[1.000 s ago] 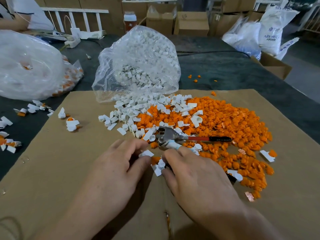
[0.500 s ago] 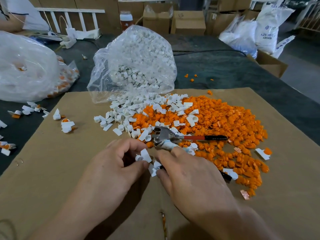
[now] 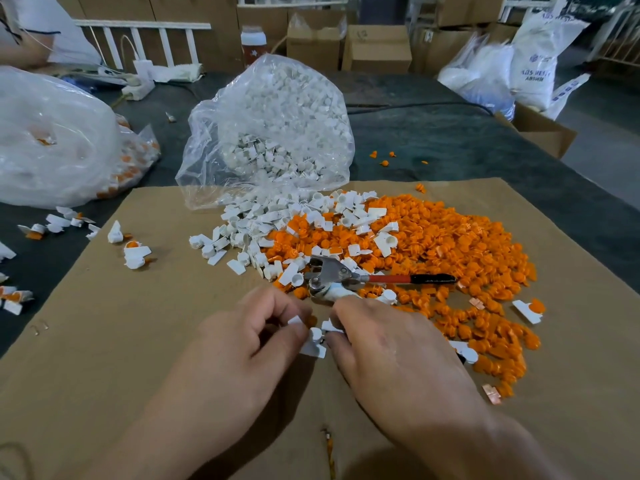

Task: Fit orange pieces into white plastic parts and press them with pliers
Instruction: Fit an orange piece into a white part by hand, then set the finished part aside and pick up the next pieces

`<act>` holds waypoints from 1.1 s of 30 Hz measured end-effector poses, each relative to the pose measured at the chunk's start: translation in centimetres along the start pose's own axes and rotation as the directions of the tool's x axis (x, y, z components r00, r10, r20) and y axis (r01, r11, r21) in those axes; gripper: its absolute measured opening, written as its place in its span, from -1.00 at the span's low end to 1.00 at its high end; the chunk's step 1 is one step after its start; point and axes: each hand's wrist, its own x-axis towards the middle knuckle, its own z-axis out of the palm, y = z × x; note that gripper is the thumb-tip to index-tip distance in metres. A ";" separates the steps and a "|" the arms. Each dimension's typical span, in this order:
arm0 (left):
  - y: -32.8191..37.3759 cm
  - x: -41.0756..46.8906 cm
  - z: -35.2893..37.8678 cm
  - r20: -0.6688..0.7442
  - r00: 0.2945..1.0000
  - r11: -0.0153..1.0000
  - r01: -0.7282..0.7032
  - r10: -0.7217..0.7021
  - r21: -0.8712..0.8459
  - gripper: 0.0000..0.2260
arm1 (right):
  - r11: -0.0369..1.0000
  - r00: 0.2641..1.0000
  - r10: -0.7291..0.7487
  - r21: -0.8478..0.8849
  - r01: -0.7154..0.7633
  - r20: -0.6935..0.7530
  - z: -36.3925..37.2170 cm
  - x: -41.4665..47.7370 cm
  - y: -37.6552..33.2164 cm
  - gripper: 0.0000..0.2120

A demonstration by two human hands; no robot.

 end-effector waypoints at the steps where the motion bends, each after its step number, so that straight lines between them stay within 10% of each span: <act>1: 0.1 -0.1 0.1 0.018 1.000 1.000 -0.018 0.018 0.016 -0.91 | 1.000 1.000 -0.004 -0.001 0.004 -0.004 0.0 0.0 -0.1 -0.96; 15: -0.6 0.4 -0.2 -0.037 0.995 0.995 -0.095 0.093 -0.041 -0.90 | 0.969 0.971 -0.237 -0.077 0.235 -0.021 0.5 -0.6 -1.1 -0.75; 33: -0.1 -0.1 -0.3 -0.007 1.000 0.996 0.000 0.001 0.091 -0.91 | 0.990 0.996 -0.077 -0.112 0.082 0.044 0.2 -0.2 -0.9 -0.61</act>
